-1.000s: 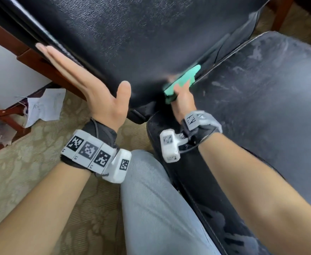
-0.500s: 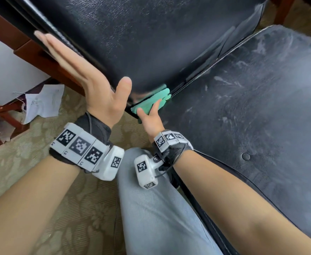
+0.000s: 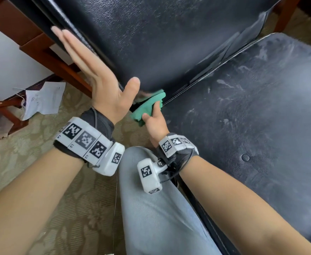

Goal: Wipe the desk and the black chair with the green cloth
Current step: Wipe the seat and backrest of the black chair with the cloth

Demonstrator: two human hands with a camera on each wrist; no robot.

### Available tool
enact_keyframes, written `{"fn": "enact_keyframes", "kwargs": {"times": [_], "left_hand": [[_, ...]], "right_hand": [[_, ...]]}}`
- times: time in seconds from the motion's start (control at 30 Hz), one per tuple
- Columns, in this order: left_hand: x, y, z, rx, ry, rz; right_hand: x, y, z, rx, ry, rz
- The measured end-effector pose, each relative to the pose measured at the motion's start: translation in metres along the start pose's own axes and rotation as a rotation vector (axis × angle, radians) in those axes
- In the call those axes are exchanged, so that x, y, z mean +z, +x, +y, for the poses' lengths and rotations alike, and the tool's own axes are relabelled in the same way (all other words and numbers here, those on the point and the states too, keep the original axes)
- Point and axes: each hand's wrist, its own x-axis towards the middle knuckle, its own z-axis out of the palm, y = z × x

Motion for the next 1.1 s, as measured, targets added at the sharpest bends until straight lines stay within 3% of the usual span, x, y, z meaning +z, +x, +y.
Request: {"fn": "enact_keyframes", "kwargs": {"times": [0.2,0.4,0.57,0.77,1.1], "left_hand": [[0.003,-0.002,-0.008,-0.101,-0.036,-0.102],[0.001,-0.003,0.002,-0.056,0.006,0.011],[0.01,-0.002,-0.014,-0.174,-0.026,-0.072],[0.015,-0.004,-0.005,-0.064,0.014,0.085],[0.025,0.0,-0.001,-0.069,-0.024,0.179]], "right_hand": [[-0.075,0.011,-0.042,-0.138,0.37,0.101],[-0.132,0.02,-0.079,-0.201,0.459,0.276],[-0.103,0.038,-0.073,-0.084,0.121,0.243],[-0.075,0.045,-0.056,-0.012,-0.118,0.228],[-0.117,0.072,-0.082,-0.125,-0.177,0.263]]}}
